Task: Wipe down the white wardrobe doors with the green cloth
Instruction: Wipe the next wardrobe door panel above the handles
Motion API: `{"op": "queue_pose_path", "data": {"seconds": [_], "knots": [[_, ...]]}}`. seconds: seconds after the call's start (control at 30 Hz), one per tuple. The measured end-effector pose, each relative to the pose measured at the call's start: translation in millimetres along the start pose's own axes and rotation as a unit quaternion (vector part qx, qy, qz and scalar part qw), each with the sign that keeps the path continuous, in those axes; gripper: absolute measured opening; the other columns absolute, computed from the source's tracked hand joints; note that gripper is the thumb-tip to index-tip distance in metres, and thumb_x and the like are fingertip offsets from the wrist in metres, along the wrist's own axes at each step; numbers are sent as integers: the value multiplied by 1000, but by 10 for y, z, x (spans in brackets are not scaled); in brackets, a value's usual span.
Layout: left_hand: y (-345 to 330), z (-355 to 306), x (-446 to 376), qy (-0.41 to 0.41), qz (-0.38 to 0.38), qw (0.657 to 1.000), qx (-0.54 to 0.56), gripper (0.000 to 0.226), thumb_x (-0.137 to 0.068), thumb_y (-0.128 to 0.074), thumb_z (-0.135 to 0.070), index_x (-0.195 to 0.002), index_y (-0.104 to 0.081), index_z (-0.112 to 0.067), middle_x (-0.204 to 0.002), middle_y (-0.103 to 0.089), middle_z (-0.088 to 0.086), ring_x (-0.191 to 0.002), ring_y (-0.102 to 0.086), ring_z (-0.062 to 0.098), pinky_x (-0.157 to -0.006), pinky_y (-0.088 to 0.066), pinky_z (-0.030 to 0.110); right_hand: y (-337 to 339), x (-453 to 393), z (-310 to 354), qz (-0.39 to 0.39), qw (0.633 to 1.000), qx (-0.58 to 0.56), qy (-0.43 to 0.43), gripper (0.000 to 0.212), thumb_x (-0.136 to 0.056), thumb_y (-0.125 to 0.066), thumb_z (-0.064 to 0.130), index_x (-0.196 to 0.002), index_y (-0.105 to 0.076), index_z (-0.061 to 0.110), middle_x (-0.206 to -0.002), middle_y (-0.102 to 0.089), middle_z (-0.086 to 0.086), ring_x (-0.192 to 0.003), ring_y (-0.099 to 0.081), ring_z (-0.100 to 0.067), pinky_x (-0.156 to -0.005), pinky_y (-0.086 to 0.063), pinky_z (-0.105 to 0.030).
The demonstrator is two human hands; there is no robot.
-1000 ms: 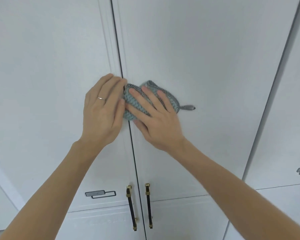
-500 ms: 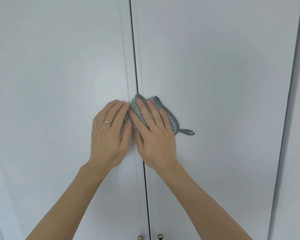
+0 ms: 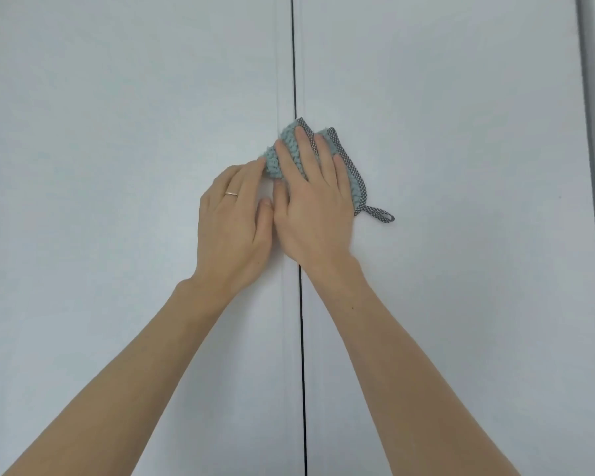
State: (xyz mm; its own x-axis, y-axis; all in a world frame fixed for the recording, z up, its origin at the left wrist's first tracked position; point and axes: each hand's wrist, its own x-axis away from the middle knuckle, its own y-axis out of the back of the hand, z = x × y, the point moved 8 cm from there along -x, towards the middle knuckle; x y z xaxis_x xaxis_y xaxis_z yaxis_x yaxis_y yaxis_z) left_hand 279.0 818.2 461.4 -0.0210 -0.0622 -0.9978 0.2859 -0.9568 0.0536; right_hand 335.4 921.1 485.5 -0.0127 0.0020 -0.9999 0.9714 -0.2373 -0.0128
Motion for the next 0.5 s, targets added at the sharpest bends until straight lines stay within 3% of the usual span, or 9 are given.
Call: {"op": "queue_pose_path", "data": {"seconds": [0.07,0.13,0.3,0.37,0.5], "knots": [[46,9,-186,23,-7,1000,4,54,-98,-48,-17,-151,-49,-9,-120,-65,3,-130,-44,26,-107,-29,34,-8,-307,1,11,1000,12,6,54,-100,-38,29,-154,-45,29,-167,-29,4,-156,-19,-19,-127,-10,-38],[50,20,-366,21,-6,1000,-12,55,-96,-51,-22,-149,-49,-8,-112,-65,4,-130,-45,27,-104,-25,31,-16,-676,6,31,999,23,12,52,-104,-37,30,-157,-38,29,-169,-23,5,-157,-14,-18,-127,-6,-36],[-55,29,-713,-29,21,997,-68,45,-93,-41,-31,-132,-55,-14,-127,-64,-3,-129,-40,24,-97,-24,29,-8,-1569,35,44,997,54,36,53,-107,-34,30,-160,-30,26,-170,-17,4,-157,-10,-19,-127,-6,-37],[-69,10,-797,-58,15,995,-85,45,-93,-38,-35,-128,-58,-14,-141,-59,-6,-131,-37,22,-98,-24,30,-35,-1868,51,42,997,56,40,53,-107,-33,30,-160,-30,25,-170,-17,3,-157,-11,-20,-127,-7,-38],[-82,-1,-952,-83,9,992,-94,45,-94,-38,-36,-126,-60,-15,-147,-56,-4,-138,-33,18,-103,-22,29,-61,-2295,97,40,997,57,44,53,-107,-31,29,-160,-28,22,-170,-16,1,-157,-11,-22,-127,-8,-40]]}}
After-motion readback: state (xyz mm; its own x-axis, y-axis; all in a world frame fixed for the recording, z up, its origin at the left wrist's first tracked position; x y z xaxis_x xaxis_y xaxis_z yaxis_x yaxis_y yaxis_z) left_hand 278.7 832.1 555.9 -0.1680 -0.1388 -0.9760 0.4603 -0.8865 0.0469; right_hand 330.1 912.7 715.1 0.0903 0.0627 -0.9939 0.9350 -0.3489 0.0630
